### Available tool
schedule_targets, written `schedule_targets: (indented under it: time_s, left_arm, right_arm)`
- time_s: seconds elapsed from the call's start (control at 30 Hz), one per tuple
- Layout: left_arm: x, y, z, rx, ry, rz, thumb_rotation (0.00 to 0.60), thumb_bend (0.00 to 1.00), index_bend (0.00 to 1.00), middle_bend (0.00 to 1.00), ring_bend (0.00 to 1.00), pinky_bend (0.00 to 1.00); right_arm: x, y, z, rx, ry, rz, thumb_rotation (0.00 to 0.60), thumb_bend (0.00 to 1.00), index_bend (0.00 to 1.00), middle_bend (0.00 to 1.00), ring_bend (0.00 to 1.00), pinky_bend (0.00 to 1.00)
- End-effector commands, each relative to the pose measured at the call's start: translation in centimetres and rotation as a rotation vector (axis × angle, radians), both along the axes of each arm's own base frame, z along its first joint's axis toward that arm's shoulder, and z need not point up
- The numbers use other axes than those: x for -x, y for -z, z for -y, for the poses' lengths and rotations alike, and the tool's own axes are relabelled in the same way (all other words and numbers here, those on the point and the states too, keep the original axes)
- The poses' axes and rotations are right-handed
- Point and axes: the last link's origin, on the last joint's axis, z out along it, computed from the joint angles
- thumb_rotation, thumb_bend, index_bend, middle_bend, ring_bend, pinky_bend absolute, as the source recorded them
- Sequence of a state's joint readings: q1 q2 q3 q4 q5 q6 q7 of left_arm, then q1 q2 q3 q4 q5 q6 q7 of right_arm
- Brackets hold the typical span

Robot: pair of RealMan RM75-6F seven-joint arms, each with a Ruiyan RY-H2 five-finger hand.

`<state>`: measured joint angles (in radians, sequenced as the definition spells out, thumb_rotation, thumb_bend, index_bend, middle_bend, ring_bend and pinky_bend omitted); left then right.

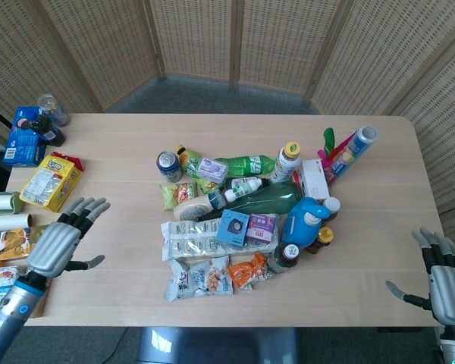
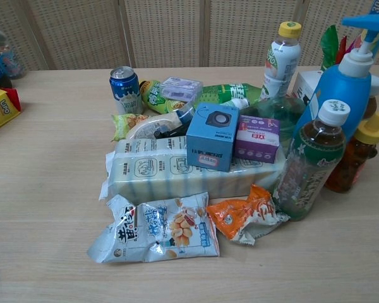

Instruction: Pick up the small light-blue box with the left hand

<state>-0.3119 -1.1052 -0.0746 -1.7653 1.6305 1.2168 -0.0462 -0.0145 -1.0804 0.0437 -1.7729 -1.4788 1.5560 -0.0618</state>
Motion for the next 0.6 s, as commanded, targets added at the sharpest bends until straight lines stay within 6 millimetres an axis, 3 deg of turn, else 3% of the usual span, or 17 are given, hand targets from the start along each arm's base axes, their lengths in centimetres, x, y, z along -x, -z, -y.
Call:
schedule_targets:
  time_s: [0.03, 0.3, 0.6]
  left_arm:
    - [-2.1, 1.7, -2.3, 0.059, 0.048, 0.025, 0.6, 0.23, 0.0, 0.0, 0.0, 0.0]
    - [-6.0, 6.5, -6.2, 0.202, 0.113, 0.058, 0.6, 0.23, 0.0, 0.0, 0.0, 0.0]
    - [-10.3, 12.3, -9.1, 0.319, 0.143, 0.092, 0.6, 0.18, 0.0, 0.0, 0.0, 0.0]
  right_arm:
    - [0.1, -0.1, -0.2, 0.006, 0.011, 0.0, 0.493, 0.04, 0.0, 0.0, 0.0, 0.0]
    - [0.3, -0.5, -0.7, 0.023, 0.046, -0.014, 0.492, 0.03, 0.0, 0.0, 0.0, 0.0]
    - [0.4, -1.2, -0.8, 0.04, 0.074, -0.032, 0.491, 0.04, 0.0, 0.0, 0.0, 0.0]
